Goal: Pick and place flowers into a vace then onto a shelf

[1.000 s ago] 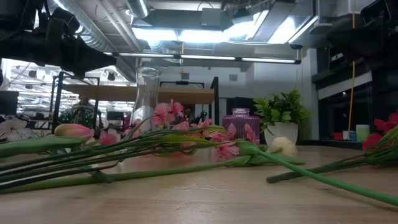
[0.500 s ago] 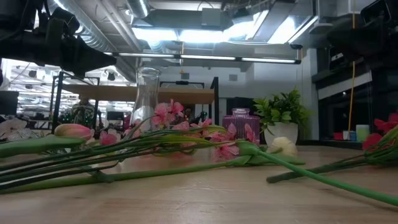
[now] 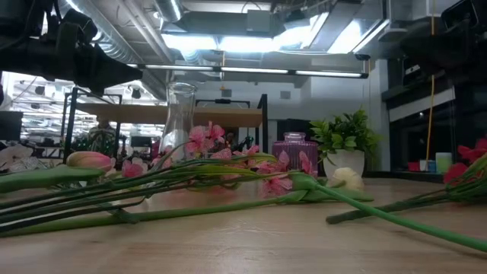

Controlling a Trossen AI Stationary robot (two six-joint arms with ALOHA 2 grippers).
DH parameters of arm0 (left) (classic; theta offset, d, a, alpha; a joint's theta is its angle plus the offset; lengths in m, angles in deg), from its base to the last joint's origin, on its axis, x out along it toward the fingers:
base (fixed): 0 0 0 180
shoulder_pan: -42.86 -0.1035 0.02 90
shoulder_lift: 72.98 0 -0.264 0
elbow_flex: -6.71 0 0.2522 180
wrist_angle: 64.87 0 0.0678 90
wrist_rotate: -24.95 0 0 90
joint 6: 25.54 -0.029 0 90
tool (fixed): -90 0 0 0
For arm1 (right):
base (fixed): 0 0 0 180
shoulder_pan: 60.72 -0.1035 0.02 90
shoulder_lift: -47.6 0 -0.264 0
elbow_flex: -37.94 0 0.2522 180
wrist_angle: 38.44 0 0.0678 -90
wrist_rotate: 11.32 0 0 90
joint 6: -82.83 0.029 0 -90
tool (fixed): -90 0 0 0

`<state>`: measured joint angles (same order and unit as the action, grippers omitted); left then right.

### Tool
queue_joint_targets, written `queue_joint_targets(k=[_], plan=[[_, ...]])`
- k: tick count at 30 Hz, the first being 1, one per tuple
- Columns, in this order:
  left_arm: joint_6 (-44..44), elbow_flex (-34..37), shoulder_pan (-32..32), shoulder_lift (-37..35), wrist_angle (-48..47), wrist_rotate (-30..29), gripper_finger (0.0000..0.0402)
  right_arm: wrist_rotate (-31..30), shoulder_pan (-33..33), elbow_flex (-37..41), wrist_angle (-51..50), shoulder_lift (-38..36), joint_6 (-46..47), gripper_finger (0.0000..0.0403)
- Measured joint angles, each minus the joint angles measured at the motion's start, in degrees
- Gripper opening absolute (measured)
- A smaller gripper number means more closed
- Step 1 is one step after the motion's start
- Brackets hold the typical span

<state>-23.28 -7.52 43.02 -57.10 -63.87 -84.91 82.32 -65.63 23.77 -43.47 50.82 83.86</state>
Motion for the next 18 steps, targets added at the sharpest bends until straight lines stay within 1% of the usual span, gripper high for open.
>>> queue_joint_targets(k=[16, 18], plan=[[-1.0, 0.0, 0.0, 0.0, 0.2, 0.1, 0.0006, 0.0, 0.0, 0.0, 0.0, 0.0, 0.0, 0.0003], [-1.4, 0.0, 0.0, 0.0, 0.2, 1.6, 0.0006, 0.0, 0.0, 0.0, 0.0, 0.0, 0.0, 0.0003]])
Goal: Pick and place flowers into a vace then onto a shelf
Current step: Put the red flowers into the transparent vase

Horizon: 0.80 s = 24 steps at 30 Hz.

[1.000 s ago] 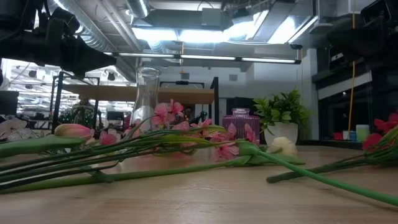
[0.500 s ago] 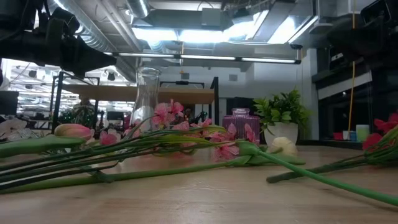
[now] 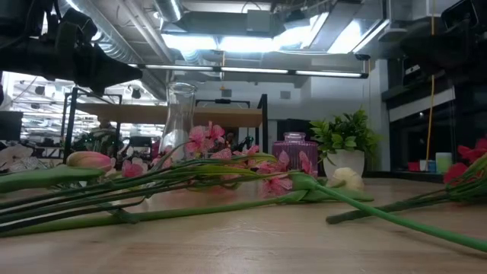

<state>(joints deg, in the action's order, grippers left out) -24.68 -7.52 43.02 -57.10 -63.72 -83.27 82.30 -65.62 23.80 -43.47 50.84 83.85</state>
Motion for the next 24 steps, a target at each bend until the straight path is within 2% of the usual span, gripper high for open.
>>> queue_joint_targets(k=[4, 7, 24], plan=[[-0.1, 0.0, 0.0, 0.0, 0.0, 6.6, 0.0006, 0.0, 0.0, 0.0, 0.0, 0.0, 0.0, 0.0003], [-0.1, 0.0, 0.0, 0.0, 0.0, 9.2, 0.0006, 0.0, 0.0, 0.0, 0.0, 0.0, 0.0, 0.0003], [-0.1, 0.0, 0.0, 0.0, 0.1, 9.3, 0.0006, 0.0, 0.0, 0.0, 0.0, 0.0, 0.2, 0.0003]])
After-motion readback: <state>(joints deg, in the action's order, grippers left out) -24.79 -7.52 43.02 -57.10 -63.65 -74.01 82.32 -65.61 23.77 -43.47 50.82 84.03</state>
